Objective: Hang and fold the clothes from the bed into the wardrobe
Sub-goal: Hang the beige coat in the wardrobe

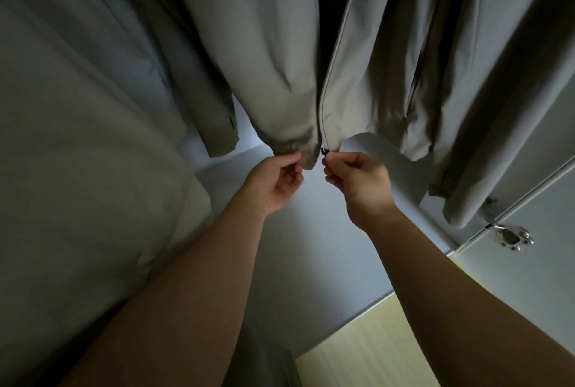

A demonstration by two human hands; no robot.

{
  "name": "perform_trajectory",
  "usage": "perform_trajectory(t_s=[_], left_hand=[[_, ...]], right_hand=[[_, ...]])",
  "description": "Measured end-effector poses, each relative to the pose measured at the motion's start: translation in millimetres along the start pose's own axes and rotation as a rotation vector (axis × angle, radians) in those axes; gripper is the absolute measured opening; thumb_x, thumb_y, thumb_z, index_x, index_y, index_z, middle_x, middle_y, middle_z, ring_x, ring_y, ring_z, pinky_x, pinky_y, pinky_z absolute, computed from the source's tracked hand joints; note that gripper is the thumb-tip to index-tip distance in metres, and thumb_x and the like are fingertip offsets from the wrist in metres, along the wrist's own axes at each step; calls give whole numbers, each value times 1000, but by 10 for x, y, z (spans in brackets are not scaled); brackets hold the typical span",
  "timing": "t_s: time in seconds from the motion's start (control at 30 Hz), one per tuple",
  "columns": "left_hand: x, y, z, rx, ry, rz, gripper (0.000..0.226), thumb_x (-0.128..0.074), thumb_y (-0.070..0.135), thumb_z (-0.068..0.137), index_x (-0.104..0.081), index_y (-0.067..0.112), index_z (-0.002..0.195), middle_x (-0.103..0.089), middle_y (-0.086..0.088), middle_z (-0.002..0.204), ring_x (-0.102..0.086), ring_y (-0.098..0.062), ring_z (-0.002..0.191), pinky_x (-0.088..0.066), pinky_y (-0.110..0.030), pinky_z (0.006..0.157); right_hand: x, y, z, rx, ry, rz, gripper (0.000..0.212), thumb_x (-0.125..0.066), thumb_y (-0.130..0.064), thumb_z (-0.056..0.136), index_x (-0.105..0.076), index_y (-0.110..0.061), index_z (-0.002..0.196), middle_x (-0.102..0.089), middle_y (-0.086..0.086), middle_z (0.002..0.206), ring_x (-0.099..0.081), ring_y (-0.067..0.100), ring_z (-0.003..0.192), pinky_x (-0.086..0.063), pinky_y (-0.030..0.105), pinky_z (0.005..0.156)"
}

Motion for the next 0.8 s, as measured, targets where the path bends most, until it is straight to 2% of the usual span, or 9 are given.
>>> perform_trajectory(t_s=[0.13, 0.27, 0.4, 0.5, 0.63, 0.8], left_hand=[[-103, 7, -47, -37, -42, 121, 20, -74, -5, 80, -69, 1, 99, -73, -8, 82, -72, -17, 77, -58, -26, 72], [-99, 24, -107, -77, 23, 405, 31, -77, 14, 83, -68, 7, 112, -69, -5, 93, -65, -16, 80, -53, -27, 69], [-53, 82, -143, -113, 146, 474, 36, -79, 24, 80, -62, 18, 111, -62, -4, 104, -57, -20, 91, -48, -31, 73], [-72, 93, -151, -164, 158, 525, 39, -79, 25, 82, -62, 13, 115, -62, -6, 101, -58, -19, 87, -50, -31, 73], [-88, 100, -182, -241, 160, 589, 29, -77, 28, 85, -66, 10, 105, -67, -6, 87, -62, -17, 77, -53, -29, 71], [-136, 74, -194, -174, 90, 352, 20, -79, 10, 83, -70, 6, 100, -73, -4, 79, -70, -11, 67, -57, -23, 67]], right_hand=[[92, -120, 67, 37, 68, -36, 5, -75, -7, 85, -73, -9, 81, -72, -2, 68, -66, 10, 61, -57, 22, 64], [163, -136, 100, 28, 102, -82, 5, -77, -9, 84, -74, -10, 80, -72, -2, 67, -67, 12, 62, -56, 23, 62], [149, -113, 93, 12, 101, -92, 9, -76, -8, 85, -74, -11, 77, -73, -1, 66, -70, 12, 62, -58, 23, 61], [137, -82, 89, -18, 116, -99, 9, -76, -9, 85, -73, -10, 77, -73, -1, 66, -70, 12, 62, -58, 25, 61], [133, -38, 70, -89, 124, -106, 7, -78, -13, 84, -74, -10, 79, -76, 4, 77, -71, 11, 64, -51, 26, 59], [145, -27, 34, -152, 85, -109, 6, -76, -15, 85, -75, -10, 82, -77, 3, 82, -71, 10, 68, -49, 30, 65]])
Point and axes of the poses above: each hand's wrist, its own z-axis towards the middle knuckle, its own x-axis out of the back of the hand, y = z × x, the point moved 5 cm from there along z, towards the middle knuckle
